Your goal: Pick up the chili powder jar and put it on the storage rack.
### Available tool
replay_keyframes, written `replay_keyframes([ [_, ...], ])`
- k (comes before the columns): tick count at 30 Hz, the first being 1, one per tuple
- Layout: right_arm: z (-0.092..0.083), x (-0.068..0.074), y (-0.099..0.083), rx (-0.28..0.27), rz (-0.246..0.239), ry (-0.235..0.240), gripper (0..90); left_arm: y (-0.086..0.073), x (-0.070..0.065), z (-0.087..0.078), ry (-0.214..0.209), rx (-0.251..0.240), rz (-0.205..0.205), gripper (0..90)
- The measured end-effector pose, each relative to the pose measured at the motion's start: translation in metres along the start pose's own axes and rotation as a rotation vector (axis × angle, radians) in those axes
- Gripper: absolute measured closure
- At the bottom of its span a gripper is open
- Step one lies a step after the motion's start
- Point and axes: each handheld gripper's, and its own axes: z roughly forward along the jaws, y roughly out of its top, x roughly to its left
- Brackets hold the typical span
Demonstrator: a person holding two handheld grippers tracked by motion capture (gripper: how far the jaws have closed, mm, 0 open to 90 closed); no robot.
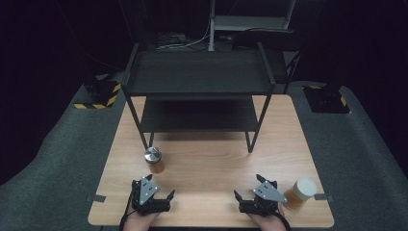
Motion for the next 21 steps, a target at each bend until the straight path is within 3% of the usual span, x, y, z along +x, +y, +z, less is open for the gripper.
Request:
replay_keyframes([
  [5,-0.0005,-0.0022,-0.0021,-0.011,0.019,-0.011,0.1,-0.0019,-0.0029,-0.002,0.018,-0.007,-0.008,0.9],
  [14,-0.0007,0.0008,-0.0026,-0.013,0.007,-0.024,0.1,-0.0048,-0.0011,-0.0044,0.019,-0.019,-0.026,0.4],
  [21,-0.0024,-0.0017,-0.0031,-0.011,0.027,-0.025,0.1,-0.0056,-0.0012,-0.0047,0.019,-0.022,-0.033,0.4],
])
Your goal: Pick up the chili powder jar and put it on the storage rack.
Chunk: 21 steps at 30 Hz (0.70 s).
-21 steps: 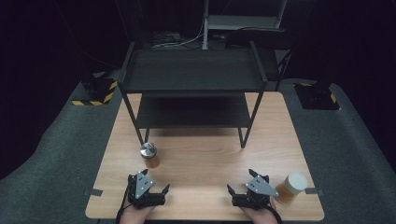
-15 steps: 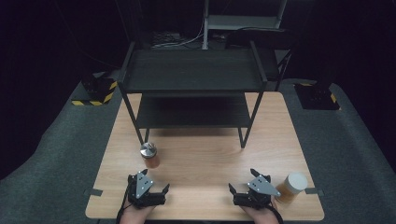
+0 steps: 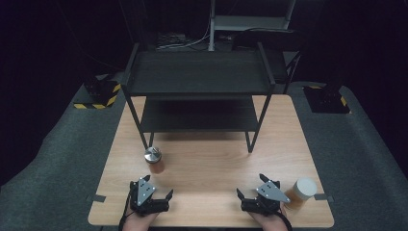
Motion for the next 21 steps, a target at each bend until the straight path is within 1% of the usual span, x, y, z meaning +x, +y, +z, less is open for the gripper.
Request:
replay_keyframes([
  [4,-0.0014,-0.0027,-0.0009,0.0,0.008,0.0,0.1,0.0021,0.0013,0.0003,-0.012,0.014,-0.002,0.4],
  [9,-0.0022,-0.0041,-0.0019,-0.004,0.016,-0.003,0.1,0.0008,0.0014,0.0,-0.009,0.007,-0.01,0.4],
  [14,-0.0026,-0.0014,-0.002,-0.005,-0.002,-0.007,0.1,-0.0009,0.0018,-0.0008,-0.006,-0.004,-0.013,0.4],
  [17,-0.0028,-0.0016,-0.0025,-0.007,0.001,-0.007,0.1,-0.003,0.0039,-0.0016,-0.011,-0.015,-0.017,0.4],
  [20,-0.0026,-0.0021,-0.0023,-0.006,0.003,-0.006,0.1,-0.0047,0.0047,-0.0022,-0.008,-0.025,-0.028,0.4],
  [21,-0.0026,-0.002,-0.002,-0.005,0.003,-0.006,0.1,-0.005,0.0052,-0.0025,-0.007,-0.025,-0.025,0.4],
])
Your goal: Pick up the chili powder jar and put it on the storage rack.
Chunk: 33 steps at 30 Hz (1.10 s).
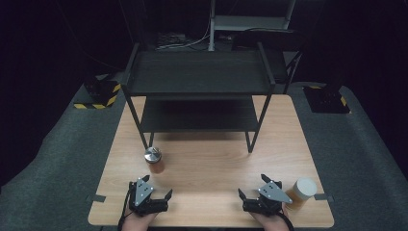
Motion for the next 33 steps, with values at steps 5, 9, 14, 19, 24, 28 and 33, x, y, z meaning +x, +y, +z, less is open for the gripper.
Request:
replay_keyframes([
  [5,0.0,0.0,0.0,-0.003,0.0,-0.001,0.1,-0.001,0.002,-0.001,0.003,-0.003,-0.005,0.4],
  [9,0.0,0.0,0.0,-0.002,0.001,0.001,0.1,-0.001,0.002,-0.002,0.006,-0.012,-0.013,0.4],
  [14,0.0,-0.001,-0.001,-0.003,0.001,0.002,0.1,0.0,0.004,-0.007,0.014,-0.034,-0.028,0.4],
  [19,0.0,-0.001,0.0,-0.002,-0.002,0.005,0.1,0.003,0.005,-0.011,0.021,-0.05,-0.03,0.4],
  [24,0.0,-0.001,-0.001,-0.004,-0.004,0.007,0.1,0.007,0.008,-0.014,0.022,-0.066,-0.04,0.4],
  [28,0.0,-0.001,-0.001,-0.003,-0.01,0.009,0.1,0.012,0.01,-0.017,0.035,-0.075,-0.04,0.4],
  [33,0.0,-0.001,-0.001,-0.004,-0.014,0.011,0.1,0.019,0.014,-0.019,0.046,-0.088,-0.039,0.4],
])
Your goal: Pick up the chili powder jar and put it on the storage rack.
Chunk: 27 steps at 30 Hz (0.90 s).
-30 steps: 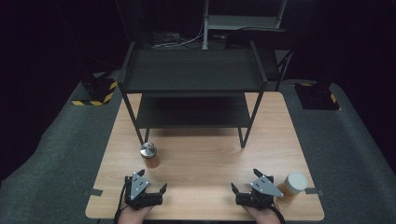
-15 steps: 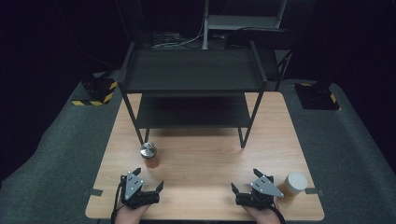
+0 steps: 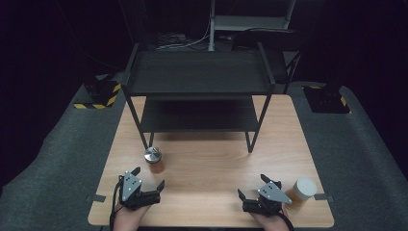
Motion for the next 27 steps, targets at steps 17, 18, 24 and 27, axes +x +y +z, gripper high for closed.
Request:
replay_keyframes([
  [17,0.0,0.0,-0.001,-0.004,-0.001,0.001,0.1,0.008,0.008,0.009,0.024,-0.021,-0.026,0.4],
  [18,0.0,0.0,-0.001,-0.004,-0.002,0.001,0.2,0.008,0.008,0.01,0.026,-0.022,-0.028,0.4],
  [24,0.0,0.0,-0.001,-0.004,-0.004,0.0,0.2,0.011,0.011,0.017,0.03,-0.026,-0.024,0.4],
  [27,0.0,0.0,-0.001,-0.004,-0.004,0.0,0.2,0.012,0.011,0.02,0.033,-0.031,-0.028,0.4],
])
